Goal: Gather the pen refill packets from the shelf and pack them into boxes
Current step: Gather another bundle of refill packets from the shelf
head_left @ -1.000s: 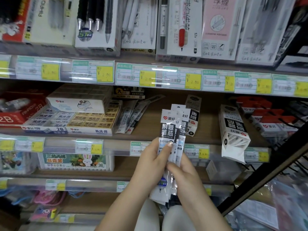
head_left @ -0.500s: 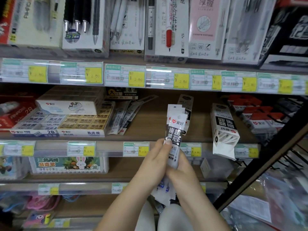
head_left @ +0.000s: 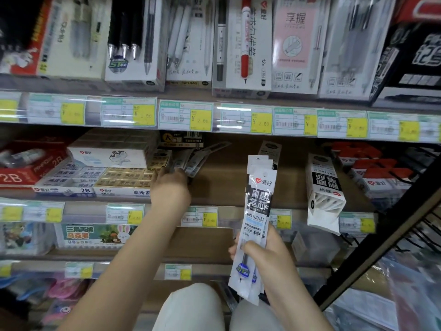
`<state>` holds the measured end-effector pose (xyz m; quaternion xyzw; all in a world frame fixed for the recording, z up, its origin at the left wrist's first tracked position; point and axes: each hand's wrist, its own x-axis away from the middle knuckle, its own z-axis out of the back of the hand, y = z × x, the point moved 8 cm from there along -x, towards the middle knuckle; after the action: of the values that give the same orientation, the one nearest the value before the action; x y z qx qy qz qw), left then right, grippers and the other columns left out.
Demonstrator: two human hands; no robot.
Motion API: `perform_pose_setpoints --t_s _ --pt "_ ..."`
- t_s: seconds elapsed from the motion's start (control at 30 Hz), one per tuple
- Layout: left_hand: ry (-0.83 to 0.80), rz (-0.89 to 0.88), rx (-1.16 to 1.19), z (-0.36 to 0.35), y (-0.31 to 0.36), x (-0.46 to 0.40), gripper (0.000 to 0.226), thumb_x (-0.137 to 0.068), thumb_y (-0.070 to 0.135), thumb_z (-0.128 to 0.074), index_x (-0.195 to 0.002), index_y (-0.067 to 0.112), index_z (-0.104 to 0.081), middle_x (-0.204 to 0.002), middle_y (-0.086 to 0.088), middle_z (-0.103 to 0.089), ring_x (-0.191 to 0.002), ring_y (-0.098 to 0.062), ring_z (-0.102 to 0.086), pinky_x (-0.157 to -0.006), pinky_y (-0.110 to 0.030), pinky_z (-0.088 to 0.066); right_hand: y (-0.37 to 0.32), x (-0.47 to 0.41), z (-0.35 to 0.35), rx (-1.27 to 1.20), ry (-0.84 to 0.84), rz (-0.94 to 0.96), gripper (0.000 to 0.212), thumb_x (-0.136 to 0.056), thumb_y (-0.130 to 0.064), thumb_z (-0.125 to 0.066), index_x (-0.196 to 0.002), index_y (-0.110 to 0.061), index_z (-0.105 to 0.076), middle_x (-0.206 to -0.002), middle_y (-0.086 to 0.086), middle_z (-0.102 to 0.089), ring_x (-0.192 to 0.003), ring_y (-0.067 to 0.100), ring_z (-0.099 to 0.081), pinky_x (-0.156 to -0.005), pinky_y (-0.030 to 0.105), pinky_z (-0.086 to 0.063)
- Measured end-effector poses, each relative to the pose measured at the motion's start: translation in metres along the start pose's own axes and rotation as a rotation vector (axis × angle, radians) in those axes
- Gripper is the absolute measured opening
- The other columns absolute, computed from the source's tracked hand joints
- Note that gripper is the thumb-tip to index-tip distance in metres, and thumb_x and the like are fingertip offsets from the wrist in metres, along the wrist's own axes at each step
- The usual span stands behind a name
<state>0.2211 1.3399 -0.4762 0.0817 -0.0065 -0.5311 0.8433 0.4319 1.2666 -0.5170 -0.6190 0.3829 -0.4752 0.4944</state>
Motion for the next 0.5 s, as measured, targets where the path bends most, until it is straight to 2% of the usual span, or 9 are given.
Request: perform_pose_setpoints --t_s 0.07,0.2,0.3,0.4,0.5 --pt "0.004 0.014 -0.014 0.001 0.002 -0.004 0.031 -0.087 0.002 -0.046 -0.115 0.011 -0.057 -0.122 -0.015 -0.06 -0.121 -0.03 -0.05 -0.102 -0.037 -0.039 -0.001 0.0 0.0 -0.005 0.003 0.004 0.03 -0.086 0.011 -0.043 -0.098 -0.014 -0.055 -0.094 0.023 -0.065 -0.069 0.017 -0.068 -0.057 0.023 -0.052" --pt "-0.015 0.035 0.002 -0.002 0.001 -0.008 0.027 -0.086 -0.004 -0.048 -0.105 0.011 -0.06 -0.101 -0.011 -0.065 -0.096 -0.03 -0.062 -0.071 -0.031 -0.046 -0.003 -0.001 0.001 -0.011 0.012 0.01 0.032 -0.086 0.011 -0.043 -0.098 -0.016 -0.055 -0.089 0.014 -0.065 -0.071 0.017 -0.069 -0.061 0.025 -0.054" --pt "0.006 0.041 0.062 -0.002 -0.005 -0.012 0.025 -0.088 0.004 -0.054 -0.11 0.015 -0.062 -0.096 -0.009 -0.065 -0.087 -0.029 -0.062 -0.065 -0.032 -0.047 -0.006 -0.001 0.003 -0.015 0.015 0.012 0.034 -0.087 0.011 -0.043 -0.098 -0.018 -0.056 -0.093 0.018 -0.065 -0.071 0.017 -0.069 -0.059 0.022 -0.054" --pt "-0.022 -0.015 0.116 0.0 -0.006 -0.014 0.022 -0.089 0.018 -0.059 -0.111 0.016 -0.061 -0.086 -0.006 -0.058 -0.076 -0.026 -0.054 -0.064 -0.031 -0.044 -0.007 -0.002 0.006 -0.032 0.024 0.023 0.033 -0.086 0.012 -0.042 -0.1 -0.014 -0.056 -0.089 0.016 -0.065 -0.068 0.015 -0.068 -0.056 0.02 -0.053" --pt "-0.074 -0.026 0.18 -0.001 -0.007 -0.015 0.027 -0.089 0.014 -0.058 -0.116 0.015 -0.06 -0.096 -0.008 -0.062 -0.084 -0.028 -0.058 -0.069 -0.033 -0.048 -0.007 -0.003 0.007 -0.045 0.031 0.029 0.032 -0.086 0.013 -0.041 -0.101 -0.011 -0.055 -0.086 0.014 -0.064 -0.066 0.014 -0.068 -0.056 0.02 -0.053"
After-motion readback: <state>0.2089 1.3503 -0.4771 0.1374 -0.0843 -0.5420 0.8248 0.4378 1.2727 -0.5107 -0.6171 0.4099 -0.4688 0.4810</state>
